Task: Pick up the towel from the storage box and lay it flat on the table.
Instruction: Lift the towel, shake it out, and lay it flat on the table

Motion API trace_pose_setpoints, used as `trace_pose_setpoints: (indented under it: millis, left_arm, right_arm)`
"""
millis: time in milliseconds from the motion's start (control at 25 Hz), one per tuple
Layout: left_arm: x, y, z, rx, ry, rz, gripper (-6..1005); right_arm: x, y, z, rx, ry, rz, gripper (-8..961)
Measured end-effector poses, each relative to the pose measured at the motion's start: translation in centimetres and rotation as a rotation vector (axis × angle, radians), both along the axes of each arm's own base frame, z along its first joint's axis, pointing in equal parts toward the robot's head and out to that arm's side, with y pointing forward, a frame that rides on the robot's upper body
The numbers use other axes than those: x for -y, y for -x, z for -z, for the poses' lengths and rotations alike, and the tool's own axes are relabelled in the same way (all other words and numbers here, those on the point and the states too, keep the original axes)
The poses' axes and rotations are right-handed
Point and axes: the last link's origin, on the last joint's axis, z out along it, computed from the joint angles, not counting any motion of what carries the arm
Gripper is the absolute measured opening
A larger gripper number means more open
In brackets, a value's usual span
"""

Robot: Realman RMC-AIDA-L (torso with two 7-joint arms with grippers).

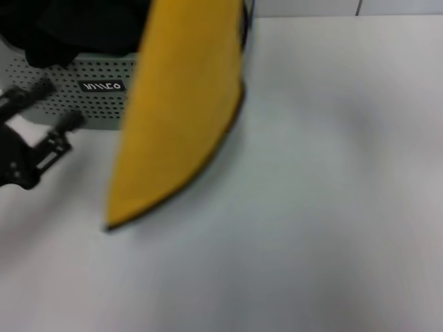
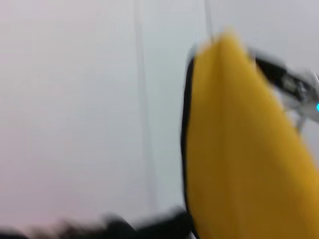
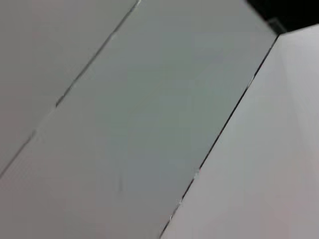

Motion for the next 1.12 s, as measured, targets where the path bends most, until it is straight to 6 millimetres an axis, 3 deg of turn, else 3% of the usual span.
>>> trace_pose_setpoints:
  millis: [160,440,800,1120]
  left_arm:
    - [1.5,0.8,-0.1,0.059,-0.187,-0.028,563]
    - [3.5,0.3,0.8,0.073,-0.355,0.015,562]
    - [3.3,-1.8,5.6,-0.292,-0.734,0.107,562]
    - [3.2,-2.1,6.8,-0.502,-0.928,0.073,562]
  right_arm:
    - [-0.1,2.2,1.3,0.049,-0.045,-0.001,38]
    - [-0.9,5.8,1.5,0.047,-0.111,0.005,38]
    - [-4.3,9.6,4.9,0.071,0.148,0.073,38]
    - [-4.7,10.9,6.3,0.096,0.262,0.072,39]
